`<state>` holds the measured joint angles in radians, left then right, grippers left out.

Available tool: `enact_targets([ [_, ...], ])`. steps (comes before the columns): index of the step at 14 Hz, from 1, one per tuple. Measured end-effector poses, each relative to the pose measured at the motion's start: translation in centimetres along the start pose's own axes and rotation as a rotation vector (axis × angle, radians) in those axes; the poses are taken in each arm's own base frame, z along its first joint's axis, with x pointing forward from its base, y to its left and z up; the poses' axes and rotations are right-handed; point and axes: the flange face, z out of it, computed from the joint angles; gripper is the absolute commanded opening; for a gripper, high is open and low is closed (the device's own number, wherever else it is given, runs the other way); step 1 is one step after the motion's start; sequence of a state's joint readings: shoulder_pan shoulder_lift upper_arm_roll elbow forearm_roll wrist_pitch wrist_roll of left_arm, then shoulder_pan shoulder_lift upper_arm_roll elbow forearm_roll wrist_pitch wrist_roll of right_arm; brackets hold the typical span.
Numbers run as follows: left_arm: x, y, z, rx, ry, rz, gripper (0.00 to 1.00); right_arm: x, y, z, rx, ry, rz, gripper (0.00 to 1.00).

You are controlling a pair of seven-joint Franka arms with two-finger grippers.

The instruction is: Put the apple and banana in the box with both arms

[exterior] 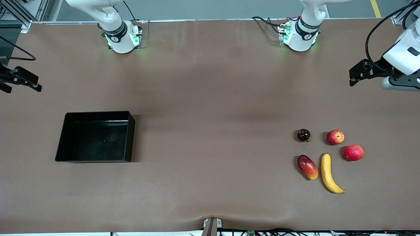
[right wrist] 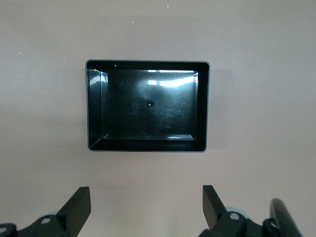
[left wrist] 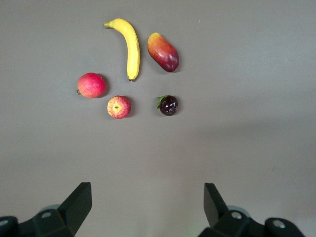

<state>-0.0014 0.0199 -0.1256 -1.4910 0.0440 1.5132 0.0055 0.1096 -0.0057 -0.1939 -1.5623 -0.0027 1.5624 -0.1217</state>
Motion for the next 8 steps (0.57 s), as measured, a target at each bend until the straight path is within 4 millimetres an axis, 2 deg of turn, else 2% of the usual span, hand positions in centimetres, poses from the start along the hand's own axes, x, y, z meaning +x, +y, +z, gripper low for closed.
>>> enact_targets([
  [8, -0.09, -0.33, 0.08, 0.0, -0.009, -0.005, 1.0, -0.11, 0.54, 0.03, 0.001, -0.003, 0.013, 1.0],
])
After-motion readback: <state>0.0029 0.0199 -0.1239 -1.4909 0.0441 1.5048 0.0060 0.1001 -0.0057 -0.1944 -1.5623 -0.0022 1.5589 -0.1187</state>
